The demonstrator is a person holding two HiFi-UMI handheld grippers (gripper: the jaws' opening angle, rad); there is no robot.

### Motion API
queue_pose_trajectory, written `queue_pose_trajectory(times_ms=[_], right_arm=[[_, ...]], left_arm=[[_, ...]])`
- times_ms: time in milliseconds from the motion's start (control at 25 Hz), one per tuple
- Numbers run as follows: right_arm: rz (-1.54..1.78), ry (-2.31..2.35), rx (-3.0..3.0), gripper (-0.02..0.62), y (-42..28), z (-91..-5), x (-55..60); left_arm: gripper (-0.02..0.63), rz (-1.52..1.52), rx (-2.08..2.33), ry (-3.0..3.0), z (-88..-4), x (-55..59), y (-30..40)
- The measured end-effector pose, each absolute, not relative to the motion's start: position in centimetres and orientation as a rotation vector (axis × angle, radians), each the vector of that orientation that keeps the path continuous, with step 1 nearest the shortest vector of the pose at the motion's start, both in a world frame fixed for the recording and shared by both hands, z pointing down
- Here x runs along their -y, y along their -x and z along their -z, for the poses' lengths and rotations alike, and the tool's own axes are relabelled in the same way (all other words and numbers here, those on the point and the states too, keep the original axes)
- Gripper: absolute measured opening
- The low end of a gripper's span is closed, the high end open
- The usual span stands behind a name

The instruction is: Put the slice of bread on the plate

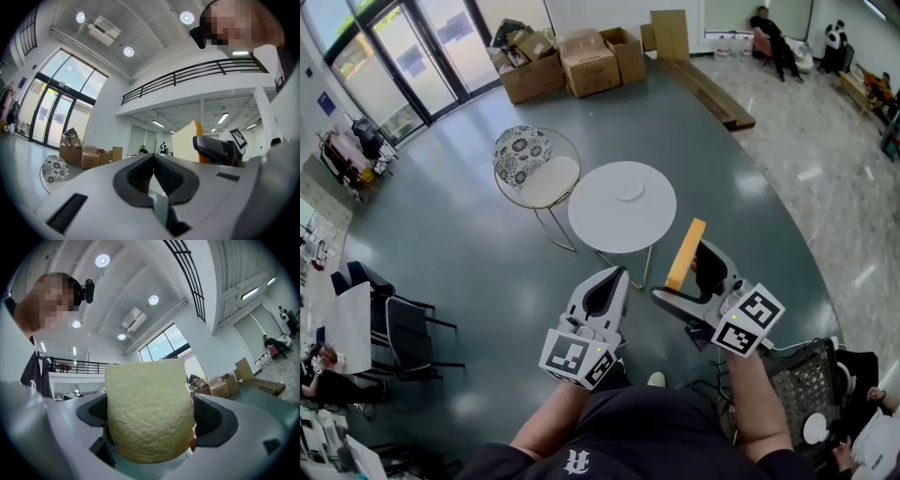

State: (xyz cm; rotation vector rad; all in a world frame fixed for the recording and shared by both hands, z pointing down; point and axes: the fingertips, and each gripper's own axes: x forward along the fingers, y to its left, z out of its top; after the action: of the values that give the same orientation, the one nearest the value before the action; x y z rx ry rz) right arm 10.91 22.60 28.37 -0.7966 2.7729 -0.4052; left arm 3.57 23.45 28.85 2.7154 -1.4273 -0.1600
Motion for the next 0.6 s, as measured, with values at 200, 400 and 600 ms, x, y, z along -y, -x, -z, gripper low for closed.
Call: queue_pose_trajectory(times_ms=[200, 400, 600], right_arm=[[0.416, 0.834, -2.766, 0.541, -10.0, -28.8, -19.1], [0.417, 0.885, -2.756, 0.541, -8.0, -29.2, -14.5], [0.426, 0.947, -2.736, 0.541, -6.0, -28.7, -9.7]], left_arm=[[0.005, 0.158, 1.401, -2.72, -29.3, -19.5, -2.6], [0.005, 0.156, 1.363, -2.738, -29.6, -14.5, -0.8], [0.005, 0.154, 1.309, -2.751, -29.3, -9.2, 1.1]])
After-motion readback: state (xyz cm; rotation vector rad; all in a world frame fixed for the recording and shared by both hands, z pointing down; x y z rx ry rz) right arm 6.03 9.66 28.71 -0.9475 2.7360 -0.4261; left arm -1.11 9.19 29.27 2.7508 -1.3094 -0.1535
